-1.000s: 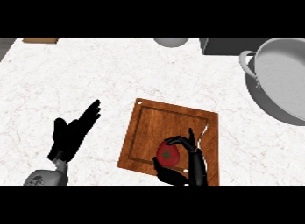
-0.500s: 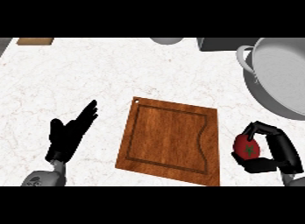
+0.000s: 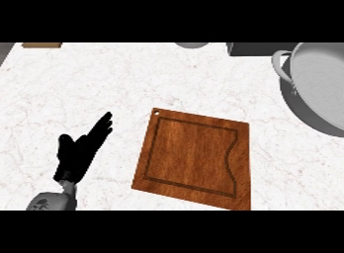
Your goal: Pick the tomato from the cutting board and place it in the pot
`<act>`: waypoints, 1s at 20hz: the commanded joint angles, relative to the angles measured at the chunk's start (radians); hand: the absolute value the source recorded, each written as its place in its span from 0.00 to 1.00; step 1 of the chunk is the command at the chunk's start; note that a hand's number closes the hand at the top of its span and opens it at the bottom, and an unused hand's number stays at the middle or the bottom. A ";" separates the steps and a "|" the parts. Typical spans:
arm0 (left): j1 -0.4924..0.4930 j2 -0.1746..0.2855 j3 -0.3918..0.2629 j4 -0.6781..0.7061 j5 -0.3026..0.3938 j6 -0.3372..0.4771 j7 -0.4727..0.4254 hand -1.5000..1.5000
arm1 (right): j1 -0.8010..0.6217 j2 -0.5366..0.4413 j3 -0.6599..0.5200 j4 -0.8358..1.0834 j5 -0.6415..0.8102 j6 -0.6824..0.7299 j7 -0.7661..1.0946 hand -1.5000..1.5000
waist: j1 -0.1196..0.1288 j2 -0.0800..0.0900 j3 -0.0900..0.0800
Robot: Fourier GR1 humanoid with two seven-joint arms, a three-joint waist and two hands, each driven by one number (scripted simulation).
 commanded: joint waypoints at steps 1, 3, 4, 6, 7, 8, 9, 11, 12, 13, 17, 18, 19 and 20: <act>-0.024 -0.007 -0.005 -0.008 0.000 0.002 0.015 0.50 | 0.007 -0.125 -0.076 0.163 0.020 0.131 -0.191 1.00 | 0.010 0.002 0.002; -0.006 0.003 -0.012 -0.001 -0.009 -0.010 -0.006 0.50 | -0.013 -0.132 -0.085 0.235 0.043 0.137 -0.243 1.00 | 0.039 0.005 0.001; -0.008 0.005 -0.014 -0.014 0.002 -0.020 0.019 0.50 | -0.042 -0.181 -0.110 0.252 0.028 0.170 -0.236 1.00 | 0.047 0.001 0.000; -0.023 -0.005 -0.019 -0.008 -0.002 -0.017 0.013 0.50 | -0.056 -0.201 -0.118 0.297 0.063 0.151 -0.290 1.00 | 0.046 0.001 -0.002; -0.023 -0.009 -0.030 -0.009 -0.013 -0.014 0.011 0.50 | -0.071 -0.199 -0.110 0.311 0.084 0.131 -0.296 1.00 | 0.057 0.003 -0.001; -0.038 0.011 0.001 0.005 0.012 -0.028 0.020 0.50 | -0.058 -0.177 -0.116 0.330 0.093 0.111 -0.351 1.00 | 0.045 0.002 -0.001; -0.012 -0.011 -0.024 0.010 -0.013 -0.011 -0.006 0.50 | -0.054 -0.211 -0.125 0.343 0.096 0.131 -0.365 1.00 | 0.039 0.000 -0.002; -0.022 -0.015 -0.038 -0.031 -0.012 -0.012 0.033 0.50 | -0.102 -0.216 -0.113 0.371 0.132 0.110 -0.349 1.00 | 0.064 -0.002 -0.003; -0.056 0.002 -0.005 -0.012 0.017 -0.031 0.044 0.50 | -0.113 -0.230 -0.116 0.384 0.139 0.113 -0.353 1.00 | 0.059 0.000 -0.003; -0.049 -0.002 -0.015 0.003 0.004 -0.027 0.030 0.50 | -0.145 -0.239 -0.115 0.393 0.147 0.119 -0.336 1.00 | 0.064 0.001 -0.005; -0.069 -0.010 -0.026 0.024 0.002 -0.040 0.030 0.50 | -0.264 -0.261 -0.088 0.406 0.212 0.083 -0.262 1.00 | 0.081 0.004 -0.008; -0.056 -0.023 -0.035 0.041 -0.024 -0.016 0.006 0.50 | -0.275 -0.257 -0.083 0.416 0.223 0.112 -0.283 1.00 | 0.063 -0.001 -0.009; -0.047 0.008 -0.010 0.044 -0.016 -0.030 -0.009 0.50 | -0.296 -0.289 -0.087 0.433 0.228 0.127 -0.274 1.00 | 0.072 0.001 -0.009; -0.022 0.004 -0.025 0.047 -0.018 -0.043 -0.030 0.50 | -0.318 -0.259 -0.048 0.412 0.271 0.099 -0.254 1.00 | 0.073 -0.001 -0.010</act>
